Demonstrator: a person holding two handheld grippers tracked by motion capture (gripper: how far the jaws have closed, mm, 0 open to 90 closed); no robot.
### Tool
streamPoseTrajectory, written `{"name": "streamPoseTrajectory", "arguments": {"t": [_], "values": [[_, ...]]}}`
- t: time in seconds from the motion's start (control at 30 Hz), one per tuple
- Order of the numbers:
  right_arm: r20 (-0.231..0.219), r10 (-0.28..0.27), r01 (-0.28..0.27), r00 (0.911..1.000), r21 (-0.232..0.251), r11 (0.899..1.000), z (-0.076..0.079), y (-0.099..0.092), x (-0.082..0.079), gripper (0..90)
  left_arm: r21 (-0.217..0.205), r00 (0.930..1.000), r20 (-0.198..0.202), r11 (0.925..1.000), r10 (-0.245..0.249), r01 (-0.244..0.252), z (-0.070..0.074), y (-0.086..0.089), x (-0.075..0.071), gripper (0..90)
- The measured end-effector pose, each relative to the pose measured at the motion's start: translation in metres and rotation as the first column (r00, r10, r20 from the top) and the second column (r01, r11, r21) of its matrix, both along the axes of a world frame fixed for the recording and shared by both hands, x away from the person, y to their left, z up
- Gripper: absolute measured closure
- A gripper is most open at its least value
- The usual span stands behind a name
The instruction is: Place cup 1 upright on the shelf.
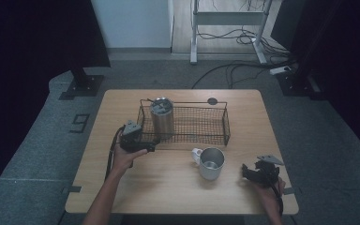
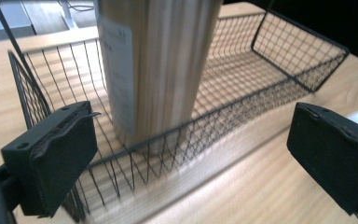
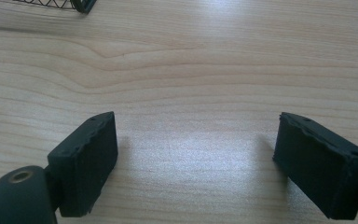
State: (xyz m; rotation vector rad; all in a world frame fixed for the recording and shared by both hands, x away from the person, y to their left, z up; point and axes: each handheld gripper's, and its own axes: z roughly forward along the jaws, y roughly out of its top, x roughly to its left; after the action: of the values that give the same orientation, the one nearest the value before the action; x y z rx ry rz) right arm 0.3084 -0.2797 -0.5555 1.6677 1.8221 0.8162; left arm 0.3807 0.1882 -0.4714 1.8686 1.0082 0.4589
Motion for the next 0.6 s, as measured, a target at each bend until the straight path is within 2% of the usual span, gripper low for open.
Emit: {"name": "streamPoseTrajectory", "arguments": {"t": [0.27, 0.33, 0.6], "values": [[0.0, 0.0, 0.0, 1.0, 0.0, 1.0, 0.0, 0.0, 0.0, 13.0, -0.015, 0.9995, -0.027, 0.9997, -0.019, 0.019, -0.014, 0.009, -0.023, 2.8], [-0.001, 0.0, 0.0, 1.0, 0.0, 1.0, 0.0, 0.0, 0.0, 13.0, -0.016, 0.9993, -0.031, 0.9997, -0.019, 0.019, -0.016, 0.01, -0.024, 3.2], [0.0, 0.0, 0.0, 1.0, 0.0, 1.0, 0.0, 0.0, 0.0, 13.1, -0.015, 0.997, -0.077, 0.9999, 0.004, -0.005, -0.035, 0.017, -0.039, 5.7]]}}
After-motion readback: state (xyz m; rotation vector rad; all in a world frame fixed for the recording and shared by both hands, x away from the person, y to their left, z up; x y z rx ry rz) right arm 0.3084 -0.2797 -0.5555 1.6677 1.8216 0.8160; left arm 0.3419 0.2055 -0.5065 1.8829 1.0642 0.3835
